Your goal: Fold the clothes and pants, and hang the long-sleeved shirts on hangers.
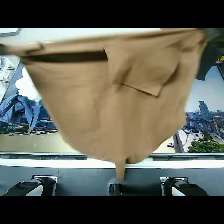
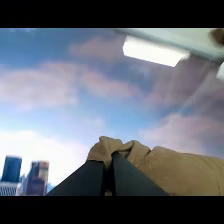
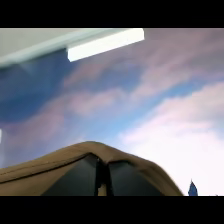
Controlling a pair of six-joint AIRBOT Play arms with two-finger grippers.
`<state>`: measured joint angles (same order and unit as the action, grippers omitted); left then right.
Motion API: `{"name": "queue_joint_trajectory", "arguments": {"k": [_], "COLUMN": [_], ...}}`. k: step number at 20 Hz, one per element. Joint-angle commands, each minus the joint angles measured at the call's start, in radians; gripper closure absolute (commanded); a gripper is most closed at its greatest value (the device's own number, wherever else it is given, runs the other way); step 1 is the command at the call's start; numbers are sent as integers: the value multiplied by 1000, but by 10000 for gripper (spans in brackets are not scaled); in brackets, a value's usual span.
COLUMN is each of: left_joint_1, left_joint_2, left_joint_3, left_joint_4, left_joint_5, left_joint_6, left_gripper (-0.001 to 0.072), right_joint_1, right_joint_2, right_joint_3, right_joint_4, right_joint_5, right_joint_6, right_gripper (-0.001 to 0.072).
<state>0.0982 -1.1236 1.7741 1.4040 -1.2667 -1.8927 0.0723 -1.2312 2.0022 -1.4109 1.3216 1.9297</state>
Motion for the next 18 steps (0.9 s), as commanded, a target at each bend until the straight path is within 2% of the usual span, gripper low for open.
{"name": "queue_joint_trajectory", "arguments": {"k": [1,6,11,14,16,17,18], "left_joint_1": [-39,-93,-112,-111,-97,-82,-62], "left_joint_2": [-202,-521,-671,-683,-678,-676,-671], "left_joint_3": [-148,-203,-204,-202,-185,-165,-146], "left_joint_4": [-7,-8,-12,-20,-19,-19,-19], "left_joint_5": [95,260,315,296,248,201,153], "left_joint_6": [14,15,15,15,15,16,16], "left_gripper": [689,689,688,682,649,643,559], "right_joint_1": [0,0,0,0,-1,-1,-1], "right_joint_2": [-296,-655,-799,-807,-791,-777,-757], "right_joint_3": [0,0,0,0,0,1,0], "right_joint_4": [4,54,145,150,151,151,146], "right_joint_5": [2,-127,-184,-171,-128,-98,-56], "right_joint_6": [-23,-18,2,1,-31,-78,-150], "right_gripper": [683,683,679,569,542,469,366]}}
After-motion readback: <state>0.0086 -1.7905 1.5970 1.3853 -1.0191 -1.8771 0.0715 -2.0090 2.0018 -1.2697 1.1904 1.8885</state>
